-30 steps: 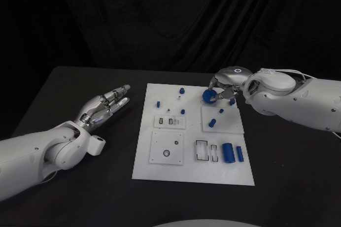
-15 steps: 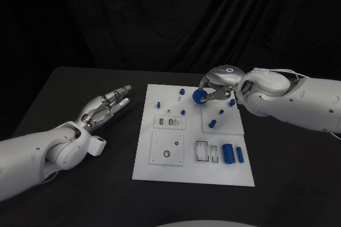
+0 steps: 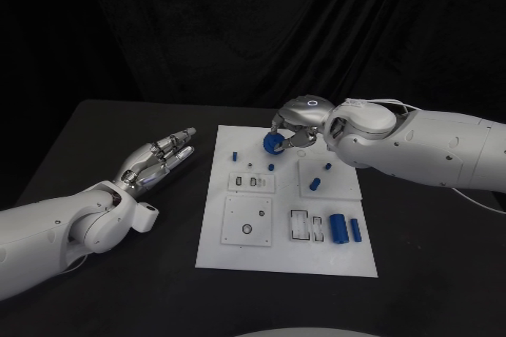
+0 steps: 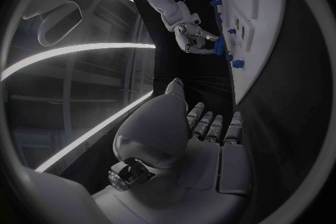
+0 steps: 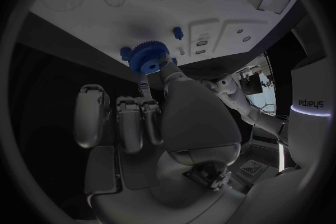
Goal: Assemble the parts on the task board
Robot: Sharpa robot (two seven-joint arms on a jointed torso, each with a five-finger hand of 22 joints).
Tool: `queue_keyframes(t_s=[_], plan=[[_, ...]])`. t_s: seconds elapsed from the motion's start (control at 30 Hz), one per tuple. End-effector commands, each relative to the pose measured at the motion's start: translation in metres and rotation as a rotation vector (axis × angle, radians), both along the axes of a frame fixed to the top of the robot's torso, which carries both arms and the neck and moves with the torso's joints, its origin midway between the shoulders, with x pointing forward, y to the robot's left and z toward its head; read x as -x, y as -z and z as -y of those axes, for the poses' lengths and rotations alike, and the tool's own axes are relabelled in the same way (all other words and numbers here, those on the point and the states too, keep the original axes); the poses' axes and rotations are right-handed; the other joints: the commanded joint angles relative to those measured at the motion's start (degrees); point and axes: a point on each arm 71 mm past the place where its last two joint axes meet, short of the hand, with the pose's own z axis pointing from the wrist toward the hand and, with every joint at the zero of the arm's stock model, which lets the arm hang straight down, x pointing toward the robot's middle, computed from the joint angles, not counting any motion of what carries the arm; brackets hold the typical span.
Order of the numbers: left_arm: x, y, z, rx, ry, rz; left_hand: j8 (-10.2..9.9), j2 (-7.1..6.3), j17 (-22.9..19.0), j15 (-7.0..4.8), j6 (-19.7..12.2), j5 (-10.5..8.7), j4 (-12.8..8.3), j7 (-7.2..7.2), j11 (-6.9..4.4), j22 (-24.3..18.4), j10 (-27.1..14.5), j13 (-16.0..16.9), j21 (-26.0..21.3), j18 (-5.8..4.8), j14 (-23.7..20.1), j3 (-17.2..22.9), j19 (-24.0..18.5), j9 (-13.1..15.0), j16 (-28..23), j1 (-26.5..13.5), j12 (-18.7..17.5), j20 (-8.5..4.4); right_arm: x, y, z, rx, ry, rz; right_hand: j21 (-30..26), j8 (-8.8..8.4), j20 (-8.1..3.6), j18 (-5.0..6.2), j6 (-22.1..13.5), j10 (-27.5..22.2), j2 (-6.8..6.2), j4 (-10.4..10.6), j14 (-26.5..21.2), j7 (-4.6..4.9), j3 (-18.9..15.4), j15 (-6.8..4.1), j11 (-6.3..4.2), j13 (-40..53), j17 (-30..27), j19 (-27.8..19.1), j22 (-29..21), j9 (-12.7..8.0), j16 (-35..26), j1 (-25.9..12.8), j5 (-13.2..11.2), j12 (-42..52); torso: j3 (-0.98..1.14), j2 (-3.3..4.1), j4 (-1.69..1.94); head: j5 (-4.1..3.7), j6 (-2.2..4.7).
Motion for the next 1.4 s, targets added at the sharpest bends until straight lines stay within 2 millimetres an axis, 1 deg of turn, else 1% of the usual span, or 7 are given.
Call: queue_keyframes(t_s=[0.03, 0.43, 0.6, 0.93, 1.1, 1.27, 1.4], plan=[[0.002, -0.007, 0.003, 0.051, 0.029, 0.072, 0.1, -0.1, -0.05, 0.32, -0.44, 0.23, -0.29, -0.13, 0.39, 0.06, 0.16, 0.09, 0.26, 1.08, -0.02, 0.0, 0.1, 0.01, -0.21, 0.56, 0.28, 0.43, -0.004, 0.001, -0.004, 0.026, -0.008, -0.011, -0.01, 0.0, 0.09, -0.89, 2.03, 5.97, 0.76, -0.05, 5.9, -2.4, 0.43, 0.04, -0.3, 15.1, 15.09, 0.15, 11.55, 14.58, 0.17, 0.48, 0.08, 0.15, 0.05, 0.02, -0.12, 0.08, -0.07], [0.001, -0.006, 0.004, 0.051, 0.033, 0.07, 0.1, -0.1, -0.05, 0.37, -0.44, 0.23, -0.27, -0.17, 0.46, 0.07, 0.2, 0.09, 0.29, 1.08, -0.02, 0.0, 0.13, 0.01, -0.21, 0.55, 0.28, 0.47, -0.015, 0.007, -0.014, 0.061, 0.005, -0.036, -0.65, -0.9, 0.3, -0.74, 1.33, 5.97, 0.9, -0.36, 5.9, -2.0, 0.59, 0.31, 0.0, 15.1, 15.09, -0.4, 11.33, 14.44, 0.17, 0.6, 0.06, 0.15, -0.03, 0.21, 0.3, -0.37, -0.15], [0.001, -0.006, 0.005, 0.052, 0.036, 0.069, 0.09, -0.08, -0.05, 0.41, -0.5, 0.23, -0.27, -0.19, 0.51, 0.07, 0.2, 0.09, 0.29, 1.08, -0.02, 0.0, 0.13, 0.0, -0.21, 0.54, 0.28, 0.5, -0.017, 0.01, -0.016, 0.073, 0.01, -0.05, -1.25, -2.19, 0.6, -0.61, 0.48, 5.97, 0.99, -0.6, 5.9, -1.54, 0.64, 0.62, 0.33, 15.1, 15.09, -0.95, 11.13, 14.16, 0.17, 0.46, 0.05, 0.15, -0.01, 0.16, 0.21, -0.42, -0.25], [0.0, -0.006, 0.005, 0.052, 0.038, 0.068, 0.09, -0.08, -0.05, 0.44, -0.56, 0.23, -0.27, -0.21, 0.54, 0.08, 0.2, 0.09, 0.3, 1.08, -0.02, 0.0, 0.14, 0.0, -0.21, 0.54, 0.28, 0.52, -0.017, 0.014, -0.021, 0.078, 0.003, -0.061, -2.14, -4.52, 1.01, -0.39, -0.96, 5.97, 1.05, -0.75, 5.9, -0.92, 0.63, 1.0, 0.74, 15.1, 15.09, -1.75, 10.84, 13.3, 0.17, -0.05, 0.05, 0.15, 0.11, 0.01, -0.2, -0.06, -0.46], [0.0, -0.006, 0.005, 0.052, 0.038, 0.068, 0.09, -0.08, -0.05, 0.44, -0.56, 0.23, -0.27, -0.21, 0.54, 0.08, 0.2, 0.09, 0.3, 1.08, -0.02, 0.0, 0.14, 0.0, -0.21, 0.54, 0.28, 0.52, -0.017, 0.015, -0.023, 0.08, 0.005, -0.063, -3.3, -7.64, 1.42, -0.11, -3.29, 5.97, 1.08, -0.94, 5.9, -0.26, 0.71, 1.33, 1.08, 15.1, 15.09, -2.77, 10.47, 11.51, 0.17, -0.54, 0.05, 0.15, 0.13, 0.01, -0.2, -0.05, -0.51], [0.0, -0.006, 0.006, 0.052, 0.039, 0.067, 0.08, -0.06, -0.05, 0.5, -0.58, 0.23, -0.28, -0.22, 0.6, 0.09, 0.21, 0.09, 0.32, 1.08, -0.02, 0.02, 0.16, -0.01, -0.21, 0.56, 0.27, 0.57, -0.018, 0.016, -0.022, 0.09, 0.019, -0.073, -3.99, -9.54, 1.64, 0.05, -5.28, 5.97, 0.93, -1.46, 5.9, 0.13, 0.86, 1.59, 1.33, 15.1, 15.09, -3.37, 10.27, 10.11, 0.17, -0.41, 0.05, 0.15, 0.15, -0.01, -0.12, -0.15, -0.58], [0.0, -0.006, 0.006, 0.052, 0.039, 0.067, 0.08, -0.05, -0.05, 0.54, -0.62, 0.24, -0.29, -0.22, 0.63, 0.1, 0.19, 0.08, 0.34, 1.08, -0.02, 0.02, 0.18, -0.01, -0.21, 0.56, 0.27, 0.58, -0.019, 0.017, -0.021, 0.098, 0.033, -0.083, -6.04, -9.93, 2.07, 0.51, -11.5, 5.97, 0.98, -2.41, 5.9, 0.39, 1.0, 1.99, 1.68, 15.1, 15.09, -5.11, 9.66, 6.88, 0.17, -0.32, 0.05, 0.15, 0.08, -0.01, -0.12, -0.15, -0.6]])
